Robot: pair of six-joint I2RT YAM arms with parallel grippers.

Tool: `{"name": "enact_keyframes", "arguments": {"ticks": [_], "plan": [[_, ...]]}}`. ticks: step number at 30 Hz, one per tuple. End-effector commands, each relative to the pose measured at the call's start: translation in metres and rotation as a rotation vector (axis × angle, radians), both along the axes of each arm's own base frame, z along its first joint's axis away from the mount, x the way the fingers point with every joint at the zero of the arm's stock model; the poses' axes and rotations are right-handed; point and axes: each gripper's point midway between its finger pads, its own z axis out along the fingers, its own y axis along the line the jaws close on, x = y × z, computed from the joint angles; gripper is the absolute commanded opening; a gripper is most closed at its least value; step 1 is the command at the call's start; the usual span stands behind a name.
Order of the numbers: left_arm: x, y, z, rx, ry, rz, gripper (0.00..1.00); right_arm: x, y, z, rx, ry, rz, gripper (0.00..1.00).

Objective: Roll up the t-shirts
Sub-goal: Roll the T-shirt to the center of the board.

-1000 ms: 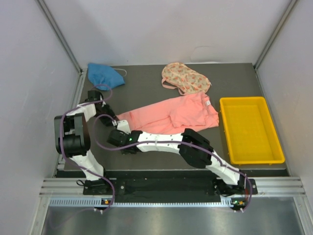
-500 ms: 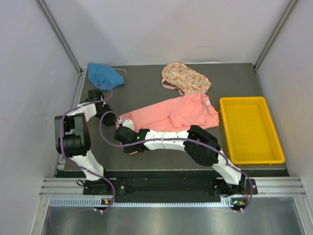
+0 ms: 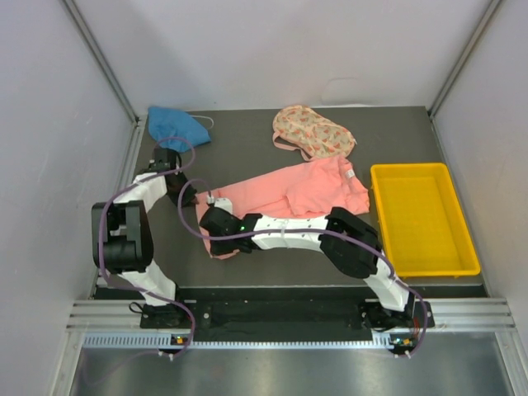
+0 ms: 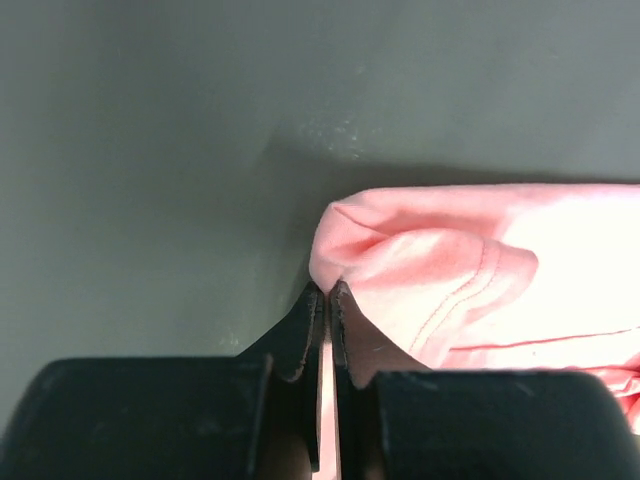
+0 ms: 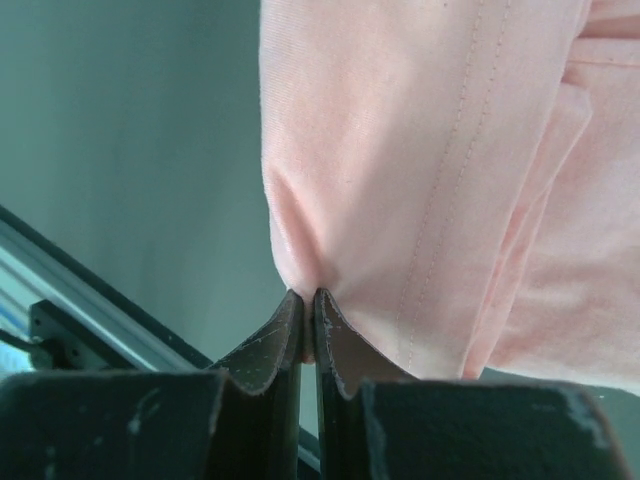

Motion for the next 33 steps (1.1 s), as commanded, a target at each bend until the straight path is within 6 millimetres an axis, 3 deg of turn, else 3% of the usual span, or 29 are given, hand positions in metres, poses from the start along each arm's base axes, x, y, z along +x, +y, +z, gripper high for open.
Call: {"name": "enact_keyframes", "arguments": {"ticks": [1, 10, 12, 33], "plan": [[0.009, 0.011, 0.026, 0.092, -0.074, 0.029, 0.0, 0.001, 0.01, 0.045, 0.146, 0.035, -0.014, 0.02], [0.009, 0.011, 0.024, 0.155, -0.033, 0.056, 0.0, 0.005, 0.002, 0.039, 0.205, 0.107, -0.051, 0.03], [0.009, -0.001, 0.024, 0.172, -0.027, 0.023, 0.0, 0.007, 0.003, 0.042, 0.227, 0.109, -0.059, 0.03], [0.024, -0.036, 0.034, 0.215, -0.001, 0.026, 0.0, 0.017, -0.02, 0.043, 0.326, 0.175, -0.133, 0.05]]}}
